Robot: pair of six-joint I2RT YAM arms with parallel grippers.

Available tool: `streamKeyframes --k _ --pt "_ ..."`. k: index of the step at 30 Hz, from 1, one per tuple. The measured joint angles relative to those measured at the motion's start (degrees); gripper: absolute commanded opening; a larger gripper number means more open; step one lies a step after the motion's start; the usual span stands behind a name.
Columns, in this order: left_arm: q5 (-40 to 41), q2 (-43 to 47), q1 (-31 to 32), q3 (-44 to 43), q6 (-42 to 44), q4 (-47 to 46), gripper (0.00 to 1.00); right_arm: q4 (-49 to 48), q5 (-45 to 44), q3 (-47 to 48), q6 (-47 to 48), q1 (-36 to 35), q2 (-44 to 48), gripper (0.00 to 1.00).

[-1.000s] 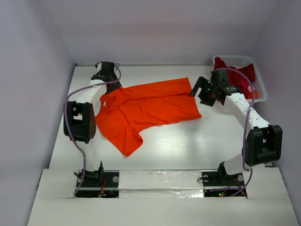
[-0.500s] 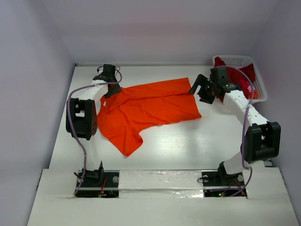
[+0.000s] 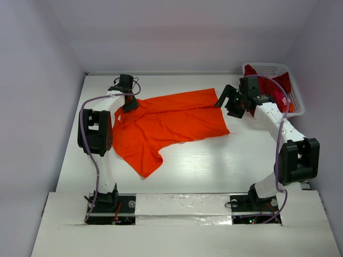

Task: Fold and stack the t-shirts
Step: Fold the flattened tshirt in 1/3 of the way

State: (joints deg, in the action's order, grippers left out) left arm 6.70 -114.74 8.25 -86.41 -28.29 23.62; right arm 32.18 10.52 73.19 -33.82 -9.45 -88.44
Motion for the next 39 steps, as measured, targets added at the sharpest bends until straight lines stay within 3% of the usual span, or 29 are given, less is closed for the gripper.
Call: streamKeyframes --k 6,13,39 --pt "0.0 0.0 0.0 0.0 0.0 0.3 0.23 0.0 0.0 0.0 0.0 0.0 0.0 0.86" --pt "0.0 0.0 0.0 -0.3 -0.1 0.8 0.00 0.0 0.0 0.0 0.0 0.0 0.0 0.86" --pt "0.9 0.1 0.1 -2.2 -1.1 6.9 0.00 0.2 0.5 0.7 0.0 0.0 -0.1 0.85"
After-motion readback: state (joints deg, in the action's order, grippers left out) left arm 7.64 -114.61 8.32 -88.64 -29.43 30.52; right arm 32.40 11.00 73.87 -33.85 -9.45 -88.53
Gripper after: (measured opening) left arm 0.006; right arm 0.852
